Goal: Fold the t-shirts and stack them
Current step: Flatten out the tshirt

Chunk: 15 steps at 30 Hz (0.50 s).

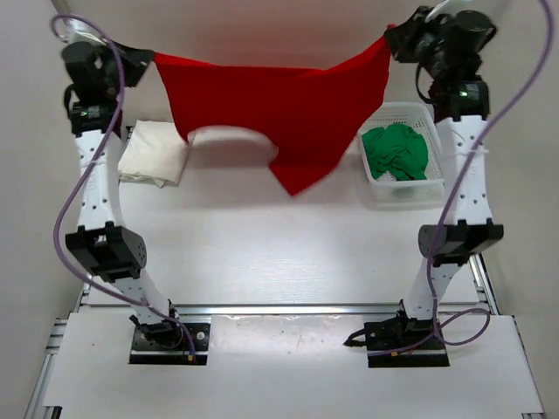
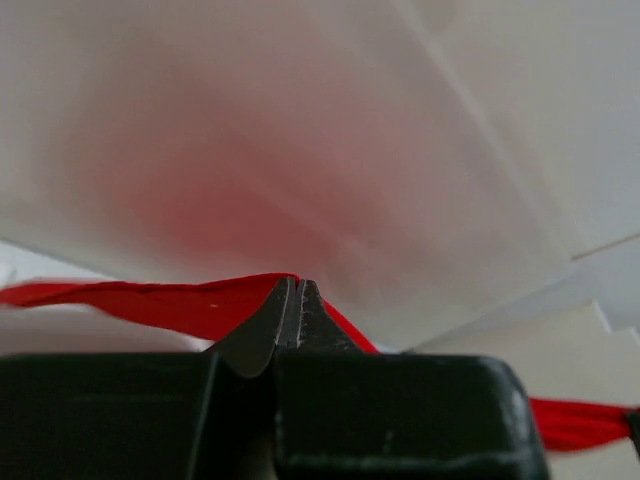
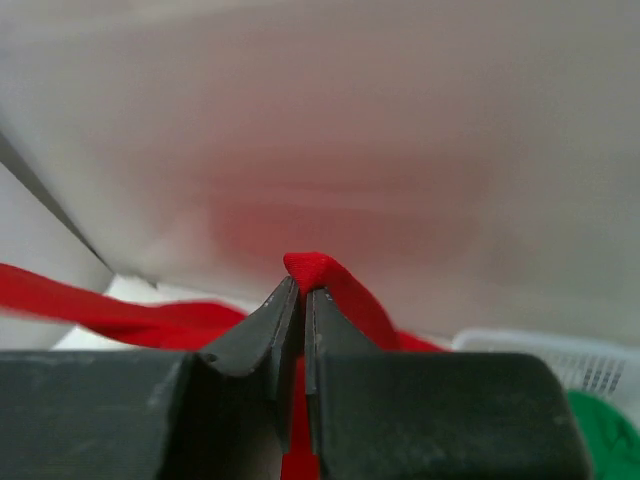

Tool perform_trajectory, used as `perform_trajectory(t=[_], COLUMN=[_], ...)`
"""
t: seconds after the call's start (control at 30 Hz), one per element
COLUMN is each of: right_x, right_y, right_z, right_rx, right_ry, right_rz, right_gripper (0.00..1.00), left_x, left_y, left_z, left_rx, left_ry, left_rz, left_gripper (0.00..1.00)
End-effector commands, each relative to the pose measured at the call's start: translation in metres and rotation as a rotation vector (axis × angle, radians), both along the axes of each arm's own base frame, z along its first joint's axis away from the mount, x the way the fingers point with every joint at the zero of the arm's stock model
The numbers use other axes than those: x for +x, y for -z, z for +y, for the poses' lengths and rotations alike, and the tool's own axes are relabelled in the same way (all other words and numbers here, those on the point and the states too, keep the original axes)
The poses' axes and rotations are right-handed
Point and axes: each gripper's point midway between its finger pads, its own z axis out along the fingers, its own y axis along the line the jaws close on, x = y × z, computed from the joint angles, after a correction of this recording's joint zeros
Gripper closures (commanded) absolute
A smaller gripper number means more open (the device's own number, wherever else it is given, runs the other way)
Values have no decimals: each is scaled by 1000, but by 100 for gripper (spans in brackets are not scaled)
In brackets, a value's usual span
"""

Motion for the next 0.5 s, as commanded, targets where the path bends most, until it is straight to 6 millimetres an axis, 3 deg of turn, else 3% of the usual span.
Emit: perform_trajectory(t=[0.0, 0.13, 0.17, 0.2, 0.23, 0.27, 0.3, 0.33, 0.37, 0.4, 0.43, 0.47], right_x=[-54, -50, -54, -57, -62, -69, -66, -85, -94, -101, -114, -128], right_y=[-91, -46, -28, 0, 11, 45, 91, 95, 130, 177, 185, 221], right_z=[-8, -10, -6, -3, 4, 9, 10, 15, 11, 14, 14, 16], right_rx=[8, -47, -73, -89, -102, -105, -91, -81, -61, -40, -34, -36], right_ry=[-3, 16, 17, 15, 6, 10, 9, -9, 1, -10, -14, -16], right_rz=[-256, -109, -64, -9, 2, 48, 111, 100, 147, 234, 237, 283], right_gripper=[100, 100, 100, 100, 100, 100, 100, 100, 100, 100, 99, 100], left_x=[-32, -40, -39, -46, -53, -53, -65, -74, -80, -91, -102, -112], left_y=[-53, -22, 3, 1, 22, 60, 56, 85, 129, 131, 161, 206], left_z=[19, 24, 22, 23, 23, 23, 24, 25, 26, 26, 25, 25], left_rx=[-10, -6, -15, -7, -14, -16, -1, -4, -5, 1, -5, -12], left_ry=[-39, -56, -49, -59, -66, -68, -75, -92, -103, -116, -124, -134], left_rz=[-123, -82, -33, -54, -27, 42, 14, 57, 139, 123, 163, 249], left_gripper=[100, 100, 100, 100, 100, 100, 100, 100, 100, 100, 100, 100])
